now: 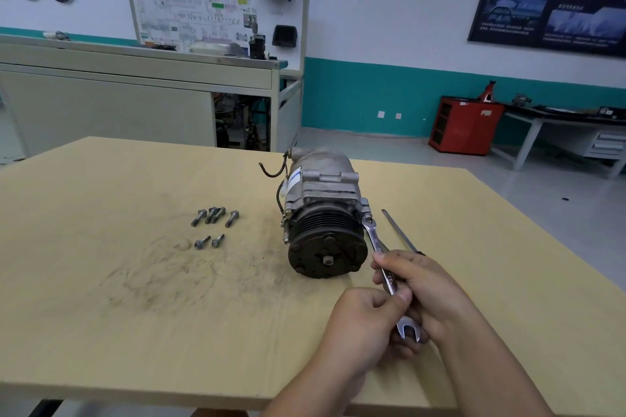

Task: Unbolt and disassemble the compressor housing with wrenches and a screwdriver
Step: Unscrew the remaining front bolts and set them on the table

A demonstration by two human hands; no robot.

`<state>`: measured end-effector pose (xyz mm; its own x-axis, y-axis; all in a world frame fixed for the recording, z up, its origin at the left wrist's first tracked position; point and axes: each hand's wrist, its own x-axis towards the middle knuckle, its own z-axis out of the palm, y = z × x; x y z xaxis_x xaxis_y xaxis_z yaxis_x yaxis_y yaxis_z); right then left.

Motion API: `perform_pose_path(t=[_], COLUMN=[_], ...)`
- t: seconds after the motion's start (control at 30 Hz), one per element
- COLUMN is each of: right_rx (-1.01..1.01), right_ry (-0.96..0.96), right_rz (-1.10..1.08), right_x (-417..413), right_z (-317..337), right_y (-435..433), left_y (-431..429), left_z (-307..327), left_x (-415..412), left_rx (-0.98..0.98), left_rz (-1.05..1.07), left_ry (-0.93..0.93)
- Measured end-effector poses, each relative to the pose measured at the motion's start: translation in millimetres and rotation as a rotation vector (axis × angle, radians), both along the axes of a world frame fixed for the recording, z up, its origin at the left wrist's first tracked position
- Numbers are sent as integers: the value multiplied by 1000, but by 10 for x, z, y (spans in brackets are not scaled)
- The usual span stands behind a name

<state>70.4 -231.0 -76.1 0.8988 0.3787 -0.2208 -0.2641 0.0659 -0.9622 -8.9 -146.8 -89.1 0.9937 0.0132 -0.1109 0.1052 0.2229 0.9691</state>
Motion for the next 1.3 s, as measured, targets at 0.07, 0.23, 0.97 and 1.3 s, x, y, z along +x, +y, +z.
perform_pose_path(t=[0.07, 0.23, 0.97, 1.3], right_rx=[41, 259, 67, 288], right_ry=[46, 201, 129, 168], right_rz=[85, 181, -42, 73], right_x=[29, 84, -18, -113], right_z=[12, 20, 78, 71], right_y=[-38, -77, 169, 141], left_y=[-23, -28, 130, 218], left_z=[38, 136, 201, 111], left_x=[-10, -10, -81, -132], left_rx=[-84, -300, -169, -464], left_rz=[-15, -43, -9, 6], left_ry=[10, 41, 29, 208])
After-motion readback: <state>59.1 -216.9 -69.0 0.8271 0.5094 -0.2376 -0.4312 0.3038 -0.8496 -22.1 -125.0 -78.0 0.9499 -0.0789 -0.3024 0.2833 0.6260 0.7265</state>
